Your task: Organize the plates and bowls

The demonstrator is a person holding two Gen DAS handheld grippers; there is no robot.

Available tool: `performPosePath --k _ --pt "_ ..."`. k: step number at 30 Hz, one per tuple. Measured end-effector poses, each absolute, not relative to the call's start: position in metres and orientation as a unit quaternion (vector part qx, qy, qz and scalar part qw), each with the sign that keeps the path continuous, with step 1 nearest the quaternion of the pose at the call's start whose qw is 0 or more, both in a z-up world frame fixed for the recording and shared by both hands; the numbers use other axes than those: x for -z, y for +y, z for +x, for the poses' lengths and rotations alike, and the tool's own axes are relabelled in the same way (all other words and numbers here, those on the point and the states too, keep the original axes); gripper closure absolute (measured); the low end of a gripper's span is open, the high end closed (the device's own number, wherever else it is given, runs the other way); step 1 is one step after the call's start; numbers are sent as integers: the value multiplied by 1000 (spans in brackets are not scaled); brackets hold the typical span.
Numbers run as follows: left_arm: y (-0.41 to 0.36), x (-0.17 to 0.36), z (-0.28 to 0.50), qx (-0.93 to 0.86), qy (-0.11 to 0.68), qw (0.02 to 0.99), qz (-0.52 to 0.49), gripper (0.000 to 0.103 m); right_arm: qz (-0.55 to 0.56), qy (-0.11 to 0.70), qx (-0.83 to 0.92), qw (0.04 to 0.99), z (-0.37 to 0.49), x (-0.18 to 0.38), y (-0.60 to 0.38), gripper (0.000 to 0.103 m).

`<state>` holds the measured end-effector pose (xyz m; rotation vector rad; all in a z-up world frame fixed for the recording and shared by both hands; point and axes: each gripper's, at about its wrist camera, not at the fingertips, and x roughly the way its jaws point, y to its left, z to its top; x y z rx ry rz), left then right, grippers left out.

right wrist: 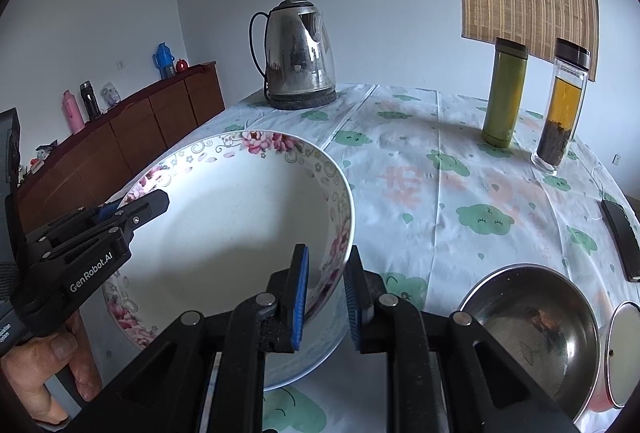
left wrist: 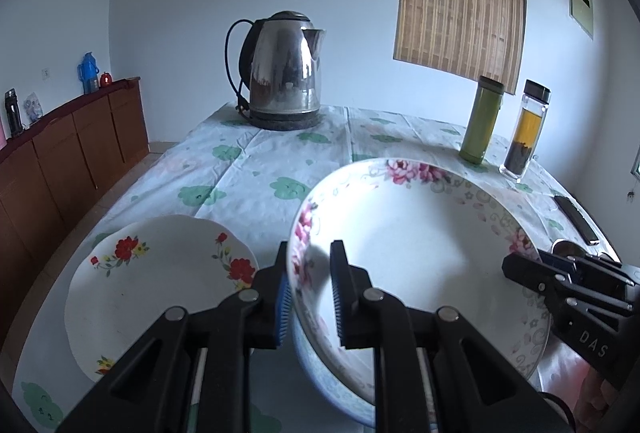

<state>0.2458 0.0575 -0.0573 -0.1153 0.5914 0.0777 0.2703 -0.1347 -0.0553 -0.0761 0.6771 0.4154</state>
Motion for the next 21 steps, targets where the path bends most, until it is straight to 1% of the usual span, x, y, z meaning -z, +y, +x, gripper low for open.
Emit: performPosePath --k 21 --pt "57 69 253 -34 314 947 -58 88 -46 351 -197 915 275 67 -132 84"
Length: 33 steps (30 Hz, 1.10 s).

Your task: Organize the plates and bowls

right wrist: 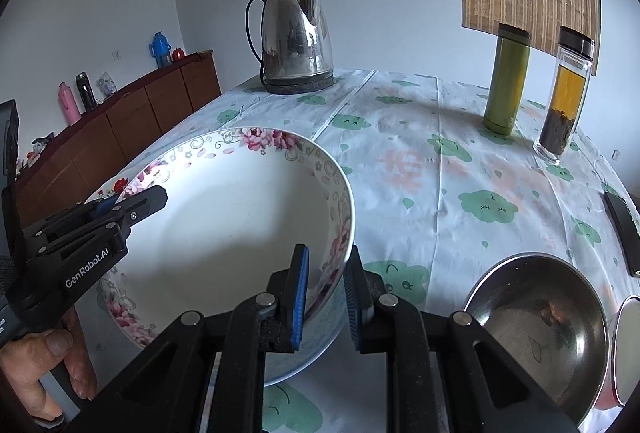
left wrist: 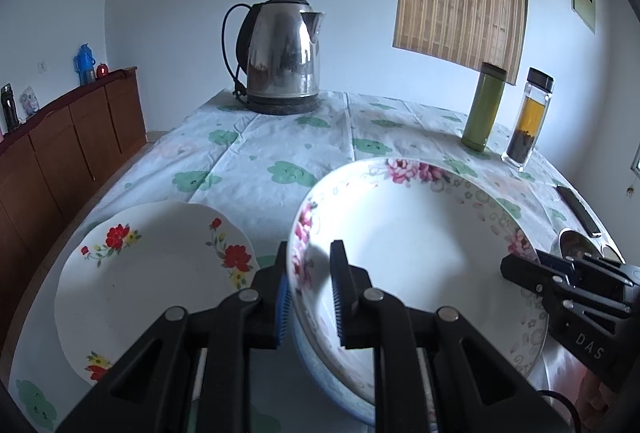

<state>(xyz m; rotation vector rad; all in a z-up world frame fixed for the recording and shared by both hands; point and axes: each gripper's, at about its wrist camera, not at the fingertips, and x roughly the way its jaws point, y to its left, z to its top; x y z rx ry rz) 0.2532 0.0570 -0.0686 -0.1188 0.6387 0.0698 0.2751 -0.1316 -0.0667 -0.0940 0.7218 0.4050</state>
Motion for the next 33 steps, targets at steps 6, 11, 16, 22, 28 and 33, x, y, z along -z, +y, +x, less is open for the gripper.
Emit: performPosePath --k 6,11,16,22,28,33 --pt "57 72 255 -32 322 944 -59 88 -48 355 -195 913 277 68 -131 84" --pt "56 75 257 -30 329 942 -60 88 -51 360 -193 911 278 70 -130 84" --pt "57 78 258 -26 335 940 -64 88 -54 362 -191 911 278 71 -130 84" --pt "58 82 260 -24 342 937 -64 88 -59 367 -189 909 280 74 -129 84" --pt "56 85 260 -24 345 936 -61 87 -64 372 -187 907 280 77 -128 84" --pt "56 85 259 -24 344 937 -60 87 -66 372 -186 907 279 78 -128 84"
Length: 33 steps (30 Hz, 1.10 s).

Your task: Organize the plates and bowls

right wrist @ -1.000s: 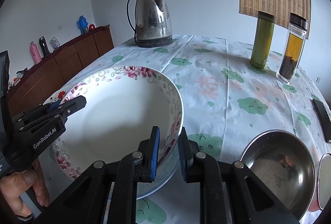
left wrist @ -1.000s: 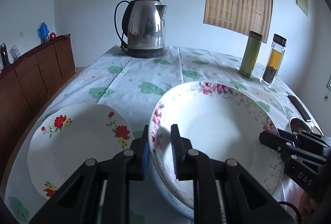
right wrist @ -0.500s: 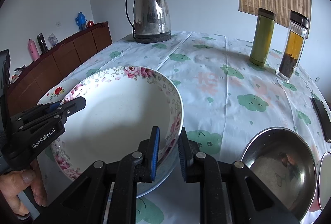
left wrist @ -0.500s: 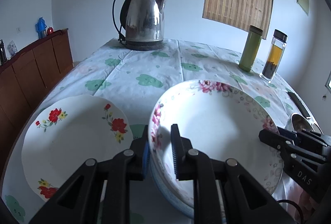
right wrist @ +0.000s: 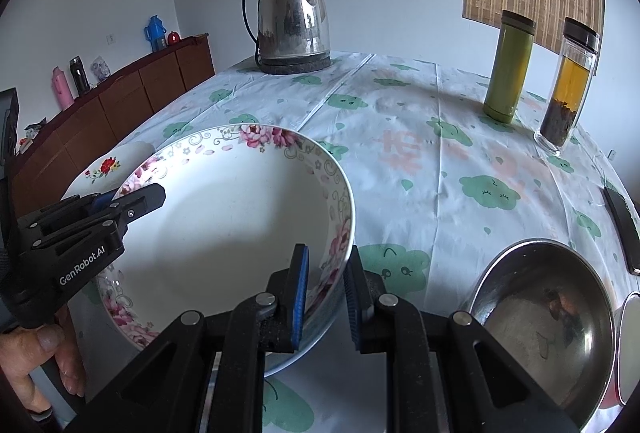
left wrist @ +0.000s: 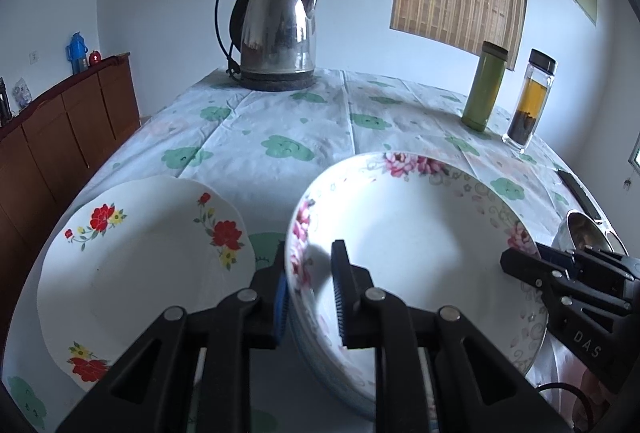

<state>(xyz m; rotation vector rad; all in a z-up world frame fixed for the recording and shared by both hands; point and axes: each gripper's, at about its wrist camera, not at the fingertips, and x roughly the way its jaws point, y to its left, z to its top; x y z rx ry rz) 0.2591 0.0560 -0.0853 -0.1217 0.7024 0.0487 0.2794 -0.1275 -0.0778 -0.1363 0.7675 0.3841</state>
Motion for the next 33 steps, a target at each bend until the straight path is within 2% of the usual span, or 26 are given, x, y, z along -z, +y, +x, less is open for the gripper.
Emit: performPosePath --k 33 --pt "55 85 250 -24 340 939 -52 85 -94 364 -186 908 271 78 -125 84"
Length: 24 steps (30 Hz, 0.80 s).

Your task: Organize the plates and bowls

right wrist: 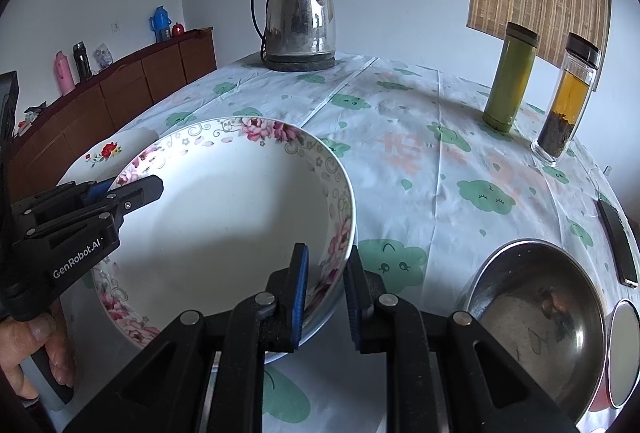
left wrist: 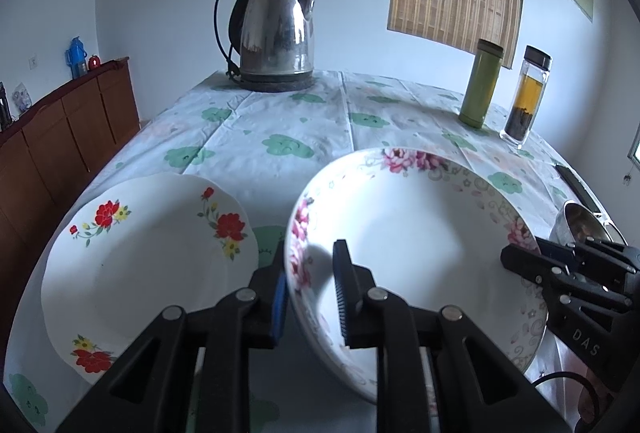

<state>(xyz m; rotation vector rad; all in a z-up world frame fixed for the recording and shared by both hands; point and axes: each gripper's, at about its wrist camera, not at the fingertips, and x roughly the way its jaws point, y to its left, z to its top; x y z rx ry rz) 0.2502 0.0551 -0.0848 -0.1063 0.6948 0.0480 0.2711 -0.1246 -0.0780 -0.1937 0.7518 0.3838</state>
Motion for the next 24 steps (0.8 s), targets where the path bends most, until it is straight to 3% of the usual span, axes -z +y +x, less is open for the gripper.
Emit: performPosePath --k 24 --pt "51 86 250 -25 347 937 -36 80 -105 363 -185 907 268 78 -123 84"
